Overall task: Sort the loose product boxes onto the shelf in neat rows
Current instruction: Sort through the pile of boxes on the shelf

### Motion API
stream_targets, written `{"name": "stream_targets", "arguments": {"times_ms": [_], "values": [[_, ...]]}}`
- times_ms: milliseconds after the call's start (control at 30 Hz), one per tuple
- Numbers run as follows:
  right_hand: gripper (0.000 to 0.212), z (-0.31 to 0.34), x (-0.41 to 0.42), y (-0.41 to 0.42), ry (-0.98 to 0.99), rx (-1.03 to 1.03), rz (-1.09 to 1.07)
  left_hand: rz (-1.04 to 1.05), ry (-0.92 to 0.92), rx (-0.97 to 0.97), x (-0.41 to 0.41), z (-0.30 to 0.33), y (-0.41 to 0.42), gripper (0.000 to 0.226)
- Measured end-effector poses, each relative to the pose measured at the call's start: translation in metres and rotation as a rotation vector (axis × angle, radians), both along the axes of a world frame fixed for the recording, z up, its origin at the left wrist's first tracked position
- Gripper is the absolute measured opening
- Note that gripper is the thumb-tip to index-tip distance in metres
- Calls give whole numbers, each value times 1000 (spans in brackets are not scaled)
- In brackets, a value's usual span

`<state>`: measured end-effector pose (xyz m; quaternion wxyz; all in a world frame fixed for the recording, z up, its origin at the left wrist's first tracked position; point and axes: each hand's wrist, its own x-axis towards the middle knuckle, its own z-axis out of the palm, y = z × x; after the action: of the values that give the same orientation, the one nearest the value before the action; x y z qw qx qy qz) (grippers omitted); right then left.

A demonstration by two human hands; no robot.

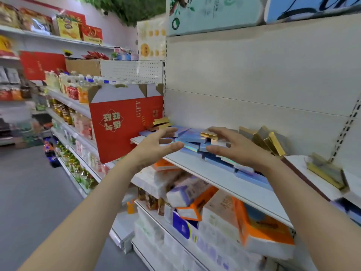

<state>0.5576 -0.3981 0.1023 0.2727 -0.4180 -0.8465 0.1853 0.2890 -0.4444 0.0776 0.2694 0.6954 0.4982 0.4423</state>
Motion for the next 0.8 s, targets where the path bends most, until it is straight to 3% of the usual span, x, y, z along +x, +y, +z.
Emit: {"name": "stream_targets", "arguments": {"times_ms": [167, 367, 500, 800], "values": [[94, 1, -61, 98, 59, -43, -3, 5, 0, -18, -56, 6, 90, 69], [79, 11, -123, 206, 71, -85, -2, -10, 17, -34, -116, 20, 194, 65], [88, 4, -152, 259, 61, -129, -36, -35, 29, -52, -147, 15, 256, 66], [64, -44, -183, 340, 22, -237, -344, -232, 146, -82, -176, -48, 409, 63]]}}
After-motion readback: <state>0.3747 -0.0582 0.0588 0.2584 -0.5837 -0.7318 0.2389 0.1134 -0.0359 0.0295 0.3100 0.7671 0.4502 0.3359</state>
